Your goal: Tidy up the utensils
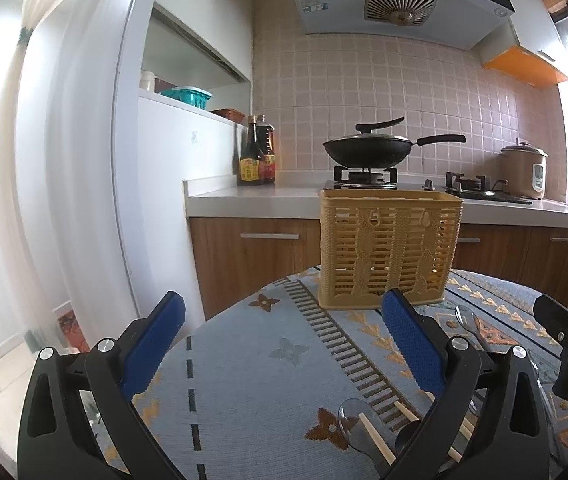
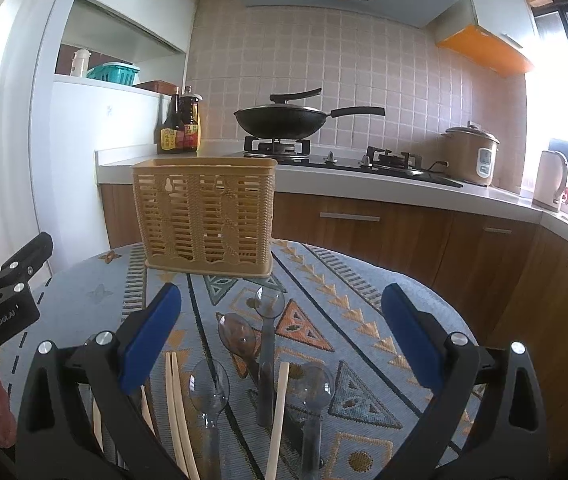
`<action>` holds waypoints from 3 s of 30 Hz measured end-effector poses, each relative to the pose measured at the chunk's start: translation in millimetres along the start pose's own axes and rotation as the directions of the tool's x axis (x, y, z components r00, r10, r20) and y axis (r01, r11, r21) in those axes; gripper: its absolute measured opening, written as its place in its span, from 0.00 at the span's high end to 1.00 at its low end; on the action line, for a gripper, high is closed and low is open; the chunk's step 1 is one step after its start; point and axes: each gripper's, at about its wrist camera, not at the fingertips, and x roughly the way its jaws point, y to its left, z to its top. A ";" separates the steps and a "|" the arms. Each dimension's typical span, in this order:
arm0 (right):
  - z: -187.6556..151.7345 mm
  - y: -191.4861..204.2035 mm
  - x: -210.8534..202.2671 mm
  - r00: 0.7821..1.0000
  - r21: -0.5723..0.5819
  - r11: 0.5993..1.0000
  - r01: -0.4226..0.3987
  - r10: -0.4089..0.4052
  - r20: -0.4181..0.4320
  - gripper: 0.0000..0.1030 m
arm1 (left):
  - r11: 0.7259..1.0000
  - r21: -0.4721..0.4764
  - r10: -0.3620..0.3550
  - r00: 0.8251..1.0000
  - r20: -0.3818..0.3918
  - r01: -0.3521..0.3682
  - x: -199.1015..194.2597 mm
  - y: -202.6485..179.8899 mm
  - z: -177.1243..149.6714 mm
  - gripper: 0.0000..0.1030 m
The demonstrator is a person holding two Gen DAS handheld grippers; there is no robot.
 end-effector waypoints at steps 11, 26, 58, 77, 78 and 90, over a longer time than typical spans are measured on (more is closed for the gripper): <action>-0.2 -1.6 0.3 1.000 0.006 1.000 -0.005 0.005 0.002 0.07 | 1.000 0.001 -0.002 1.000 -0.004 0.002 0.8 0.2 1.0 0.07; -1.0 -1.5 0.1 1.000 0.007 1.000 -0.007 0.007 0.002 0.07 | 1.000 0.005 -0.005 1.000 -0.007 0.005 0.9 -3.5 1.1 0.07; -0.8 -0.4 4.1 1.000 0.007 1.000 -0.017 0.017 -0.011 0.07 | 1.000 -0.001 -0.029 0.999 -0.028 0.029 7.1 -1.8 -1.1 0.07; -2.1 2.8 3.0 1.000 -0.013 1.000 -0.022 0.022 -0.001 0.07 | 0.999 -0.005 -0.033 0.999 -0.034 0.033 7.1 -3.5 -1.7 0.07; -2.0 2.9 2.9 1.000 -0.013 1.000 -0.023 0.023 -0.002 0.07 | 0.999 -0.006 -0.034 0.999 -0.035 0.034 7.2 -3.1 -1.7 0.07; -1.4 3.2 3.7 1.000 -0.018 1.000 -0.020 0.020 -0.003 0.07 | 0.999 0.005 -0.037 0.999 -0.030 0.037 6.0 -6.0 -1.9 0.07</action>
